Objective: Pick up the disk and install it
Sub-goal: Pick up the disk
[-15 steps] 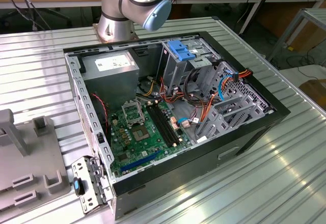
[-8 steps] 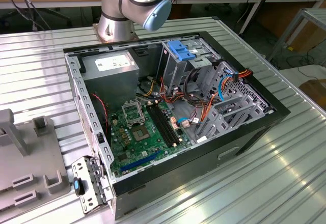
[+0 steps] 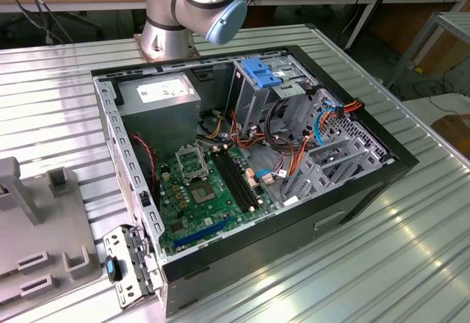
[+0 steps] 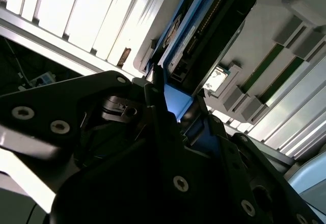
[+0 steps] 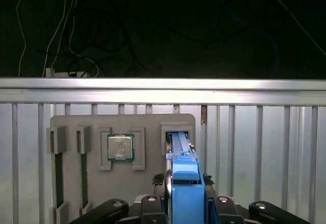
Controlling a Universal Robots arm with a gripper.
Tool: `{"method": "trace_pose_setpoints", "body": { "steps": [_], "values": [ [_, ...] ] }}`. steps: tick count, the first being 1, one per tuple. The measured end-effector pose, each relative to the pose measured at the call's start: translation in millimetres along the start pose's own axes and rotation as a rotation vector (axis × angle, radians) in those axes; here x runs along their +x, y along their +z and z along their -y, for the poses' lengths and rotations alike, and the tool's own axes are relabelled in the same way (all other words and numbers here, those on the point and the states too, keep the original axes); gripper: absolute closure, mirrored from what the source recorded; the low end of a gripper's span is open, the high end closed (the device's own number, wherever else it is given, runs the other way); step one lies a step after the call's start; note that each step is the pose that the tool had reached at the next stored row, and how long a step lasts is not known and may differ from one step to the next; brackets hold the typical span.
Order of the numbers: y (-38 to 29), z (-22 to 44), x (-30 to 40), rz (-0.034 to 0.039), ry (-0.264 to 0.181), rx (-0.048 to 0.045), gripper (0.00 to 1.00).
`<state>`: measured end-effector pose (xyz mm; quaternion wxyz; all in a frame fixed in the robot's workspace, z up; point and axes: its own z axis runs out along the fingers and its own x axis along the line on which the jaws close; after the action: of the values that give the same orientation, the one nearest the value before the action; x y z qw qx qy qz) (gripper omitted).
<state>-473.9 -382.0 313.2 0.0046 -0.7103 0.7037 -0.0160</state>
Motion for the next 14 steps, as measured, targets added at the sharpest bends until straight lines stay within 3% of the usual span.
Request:
{"method": "trace_pose_setpoints", "body": {
  "steps": [6,14],
  "values": [
    [-0.1,0.0,0.0,-0.0001,0.0,0.0,0.63],
    [-1.4,0.0,0.0,-0.0059,0.0,-0.0001,0.63]
  ]
}}
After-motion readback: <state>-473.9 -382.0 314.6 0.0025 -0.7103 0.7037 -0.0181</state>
